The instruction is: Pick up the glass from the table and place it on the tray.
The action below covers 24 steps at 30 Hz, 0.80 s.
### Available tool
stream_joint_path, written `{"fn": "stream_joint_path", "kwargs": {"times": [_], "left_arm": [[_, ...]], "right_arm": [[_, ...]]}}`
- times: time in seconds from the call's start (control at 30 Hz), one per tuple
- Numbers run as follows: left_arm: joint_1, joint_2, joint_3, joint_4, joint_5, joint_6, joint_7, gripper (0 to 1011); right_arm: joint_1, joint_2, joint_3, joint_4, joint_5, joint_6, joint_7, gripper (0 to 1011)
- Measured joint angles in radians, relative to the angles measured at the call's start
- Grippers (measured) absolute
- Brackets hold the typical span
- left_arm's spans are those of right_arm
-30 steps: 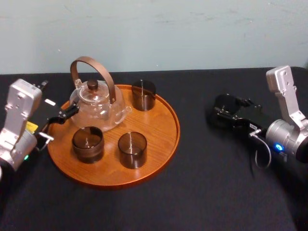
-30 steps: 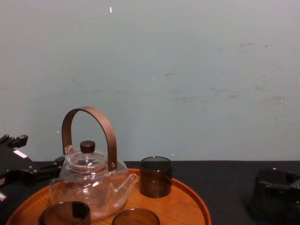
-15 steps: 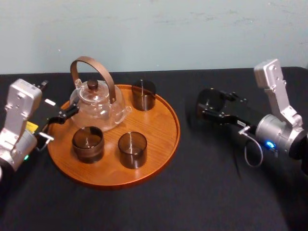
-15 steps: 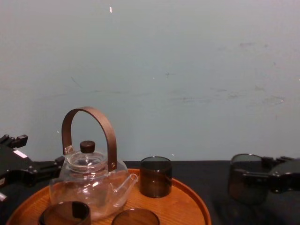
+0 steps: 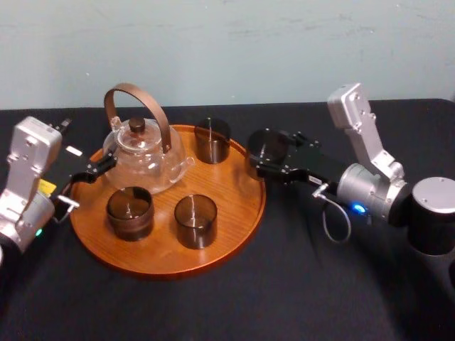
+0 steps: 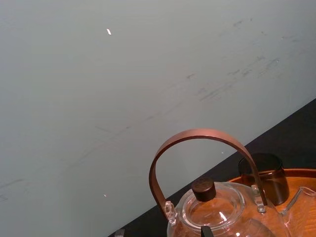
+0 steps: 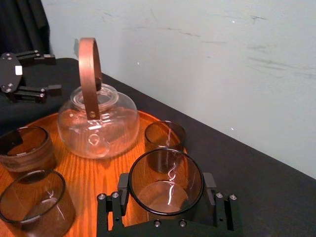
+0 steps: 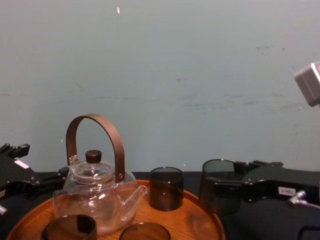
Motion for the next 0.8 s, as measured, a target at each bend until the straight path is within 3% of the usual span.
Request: {"fn": "stream_joint_path", "kwargs": {"times": [0.8], "left_arm": [[0.0, 0.0, 0.0, 0.0, 0.0, 0.0, 0.0, 1001]], "right_arm": [[0.053, -0.053, -0.073, 0.079, -0.009, -0.023, 0.021, 900]]}}
